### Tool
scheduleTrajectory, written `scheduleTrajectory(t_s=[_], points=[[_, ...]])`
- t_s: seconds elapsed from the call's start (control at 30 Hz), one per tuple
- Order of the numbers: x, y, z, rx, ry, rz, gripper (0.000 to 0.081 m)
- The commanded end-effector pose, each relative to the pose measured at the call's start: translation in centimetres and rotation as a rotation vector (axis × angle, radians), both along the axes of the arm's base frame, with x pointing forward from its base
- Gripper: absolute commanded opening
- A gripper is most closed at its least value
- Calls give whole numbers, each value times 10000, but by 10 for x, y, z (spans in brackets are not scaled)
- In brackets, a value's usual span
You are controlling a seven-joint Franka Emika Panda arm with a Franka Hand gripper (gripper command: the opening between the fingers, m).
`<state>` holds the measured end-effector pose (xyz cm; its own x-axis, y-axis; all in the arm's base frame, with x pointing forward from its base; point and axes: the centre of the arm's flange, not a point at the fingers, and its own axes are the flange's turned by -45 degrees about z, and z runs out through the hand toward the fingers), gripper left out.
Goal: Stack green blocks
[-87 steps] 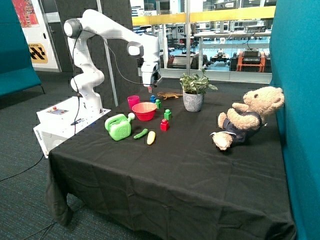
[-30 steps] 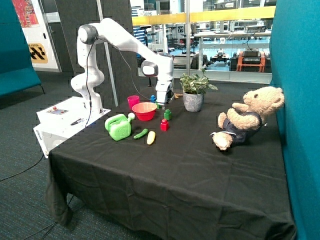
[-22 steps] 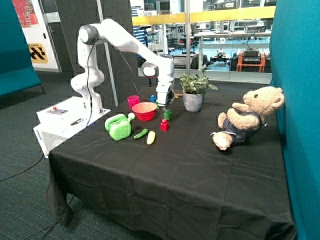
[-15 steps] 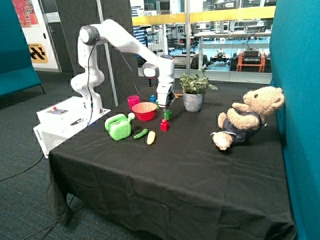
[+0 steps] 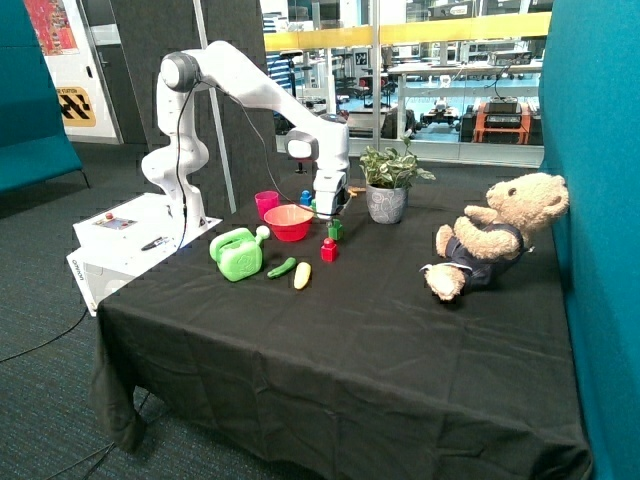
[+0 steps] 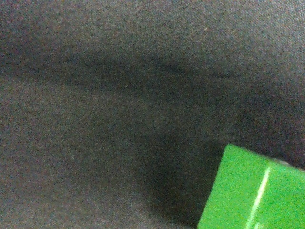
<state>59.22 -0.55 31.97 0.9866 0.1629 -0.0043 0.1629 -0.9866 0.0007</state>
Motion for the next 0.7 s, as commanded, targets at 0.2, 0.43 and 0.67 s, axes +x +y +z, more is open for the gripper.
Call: scheduleTrajectory(t_s=[0.2, 0.43, 0.67], points=[[2, 2, -7, 14, -41, 35, 596], [6, 2, -7, 14, -41, -11, 265], [8, 2, -7, 14, -41, -45, 3]])
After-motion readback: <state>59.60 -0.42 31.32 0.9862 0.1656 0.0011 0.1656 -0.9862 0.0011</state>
